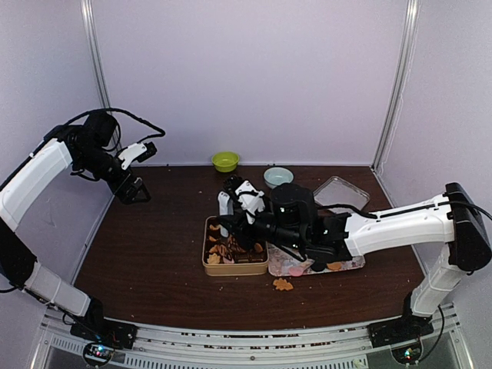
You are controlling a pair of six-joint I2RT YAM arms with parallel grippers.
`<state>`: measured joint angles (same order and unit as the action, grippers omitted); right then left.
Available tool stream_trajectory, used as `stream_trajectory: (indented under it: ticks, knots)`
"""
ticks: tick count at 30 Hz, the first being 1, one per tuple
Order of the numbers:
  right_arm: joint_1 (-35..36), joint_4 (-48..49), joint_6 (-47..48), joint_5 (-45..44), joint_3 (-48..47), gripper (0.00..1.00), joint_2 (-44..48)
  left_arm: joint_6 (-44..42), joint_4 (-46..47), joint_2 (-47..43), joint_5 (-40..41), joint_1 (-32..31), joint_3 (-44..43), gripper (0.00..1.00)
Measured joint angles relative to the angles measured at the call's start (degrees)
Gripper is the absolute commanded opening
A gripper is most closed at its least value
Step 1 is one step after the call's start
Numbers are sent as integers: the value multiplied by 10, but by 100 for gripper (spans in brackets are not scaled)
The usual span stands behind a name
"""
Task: Pack the cookies
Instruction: Place the fake cookies in the empty pocket of the box, then pick up the fake cookies from the plate.
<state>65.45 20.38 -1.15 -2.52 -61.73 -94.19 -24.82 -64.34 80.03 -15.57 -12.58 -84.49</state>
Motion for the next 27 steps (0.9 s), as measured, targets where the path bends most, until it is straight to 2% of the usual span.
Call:
stream_trajectory:
  ticks: [6, 10, 19, 27]
  knots:
    - [-11, 5, -10, -5, 10, 31, 33, 0, 0, 0, -1, 0, 0, 97]
    - [-30, 11, -16, -16, 33, 31, 86, 0, 0, 0, -2, 0, 0, 97]
    - [-74, -2, -21, -71, 164, 34, 206, -1, 0, 0, -6, 0, 0, 97]
    - [-77, -54, -38, -89, 253, 37, 301, -1, -1, 0, -11, 0, -1, 97]
